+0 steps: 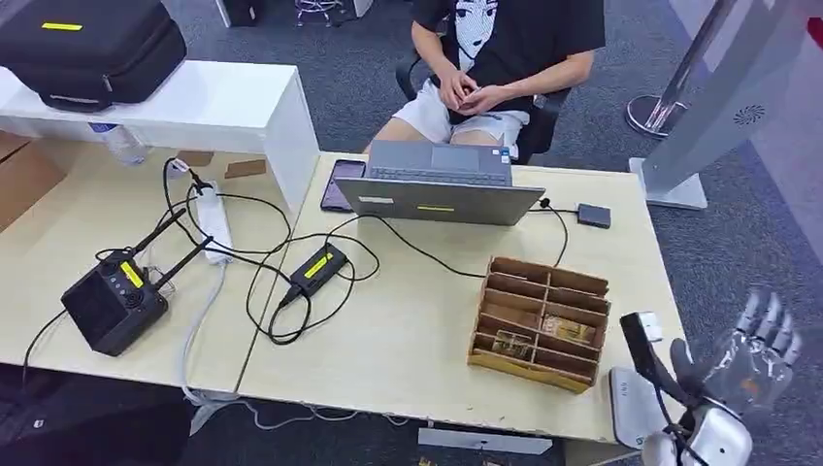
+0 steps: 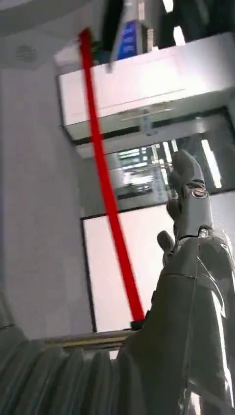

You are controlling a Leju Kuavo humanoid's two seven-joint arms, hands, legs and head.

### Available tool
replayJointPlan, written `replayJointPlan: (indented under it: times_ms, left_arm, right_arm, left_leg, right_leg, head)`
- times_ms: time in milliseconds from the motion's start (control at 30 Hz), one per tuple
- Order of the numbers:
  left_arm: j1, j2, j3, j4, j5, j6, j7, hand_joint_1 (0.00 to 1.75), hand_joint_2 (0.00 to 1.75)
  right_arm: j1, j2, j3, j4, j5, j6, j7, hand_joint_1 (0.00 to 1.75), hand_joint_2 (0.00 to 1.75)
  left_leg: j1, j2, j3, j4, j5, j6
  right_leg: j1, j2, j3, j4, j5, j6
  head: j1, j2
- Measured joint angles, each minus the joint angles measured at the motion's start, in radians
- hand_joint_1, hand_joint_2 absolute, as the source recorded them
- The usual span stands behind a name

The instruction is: Pass the card to the sensor for recognition and then transmit it.

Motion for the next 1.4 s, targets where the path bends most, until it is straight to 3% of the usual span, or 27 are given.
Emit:
replayJointPlan:
  times_ms: [200, 433, 567, 700, 733, 833, 967, 1167, 1400]
  left_arm:
    - [0.000, 0.000, 0.000, 0.000, 0.013, 0.000, 0.003, 0.00, 0.00]
    - [0.000, 0.000, 0.000, -0.001, 0.031, 0.000, 0.013, 0.00, 0.00]
    - [0.000, 0.000, 0.000, -0.005, 0.037, 0.000, 0.016, 0.00, 0.00]
    - [0.000, 0.000, 0.000, -0.012, 0.045, 0.000, 0.017, 0.00, 0.00]
    - [0.000, 0.000, 0.000, -0.013, 0.045, 0.000, 0.018, 0.00, 0.00]
    - [0.000, 0.000, 0.000, -0.014, 0.048, 0.000, 0.019, 0.00, 0.00]
    - [0.000, 0.000, 0.000, -0.015, 0.051, 0.000, 0.027, 0.00, 0.00]
    - [0.000, 0.000, 0.000, -0.026, 0.056, 0.000, 0.039, 0.00, 0.00]
    - [0.001, 0.000, 0.000, -0.047, 0.073, 0.000, 0.060, 0.00, 0.00]
  right_arm:
    - [-0.030, -0.076, 0.008, 0.196, -0.071, -0.002, 0.006, 0.00, 1.75]
    - [-0.029, -0.085, -0.040, 0.205, -0.153, -0.002, -0.095, 0.00, 1.75]
    - [-0.027, -0.066, -0.096, 0.140, -0.218, -0.002, -0.221, 0.00, 1.75]
    - [-0.041, 0.002, -0.213, 0.032, -0.232, -0.003, -0.448, 0.00, 1.75]
    - [-0.048, 0.018, -0.248, 0.014, -0.219, -0.003, -0.478, 0.00, 1.75]
    - [-0.062, 0.053, -0.322, -0.024, -0.203, -0.003, -0.494, 0.00, 1.75]
    - [-0.076, 0.066, -0.392, -0.022, -0.156, -0.003, -0.452, 0.00, 1.75]
    - [-0.100, 0.065, -0.515, 0.049, -0.296, -0.003, -0.464, 0.00, 1.75]
    - [-0.113, 0.014, -0.717, 0.202, -0.427, -0.003, -0.519, 0.00, 1.75]
  left_leg:
    - [0.000, 0.000, 0.000, 0.000, 0.000, 0.000]
    - [0.000, 0.000, -0.001, -0.001, 0.000, 0.000]
    - [0.000, 0.000, -0.001, 0.000, 0.000, 0.000]
    - [0.000, 0.000, -0.001, -0.001, 0.000, 0.000]
    - [0.000, 0.000, -0.001, -0.001, 0.000, 0.000]
    - [0.000, -0.002, -0.001, -0.001, 0.000, 0.000]
    - [0.000, 0.000, -0.001, -0.001, 0.000, 0.000]
    - [0.000, -0.001, -0.001, 0.000, 0.000, 0.000]
    - [0.000, -0.001, -0.001, 0.000, -0.001, 0.000]
  right_leg:
    - [0.000, 0.000, -0.001, 0.000, 0.000, 0.000]
    - [0.000, 0.000, -0.001, 0.000, 0.000, 0.000]
    - [0.000, 0.000, -0.001, 0.000, 0.000, 0.000]
    - [0.000, 0.000, -0.001, 0.000, 0.000, 0.000]
    - [0.000, 0.000, -0.001, 0.000, 0.000, 0.000]
    - [0.000, -0.001, 0.000, 0.000, -0.001, 0.000]
    - [0.000, 0.000, -0.001, 0.000, -0.001, 0.000]
    - [0.000, -0.001, -0.001, 0.000, -0.001, 0.000]
    - [0.000, -0.001, -0.001, 0.000, -0.001, 0.000]
  head:
    - [0.000, 0.000]
    - [0.000, 0.000]
    - [0.001, 0.000]
    - [0.000, 0.000]
    - [0.000, 0.000]
    - [0.000, 0.000]
    - [0.000, 0.000]
    - [0.000, 0.000]
    - [0.000, 0.000]
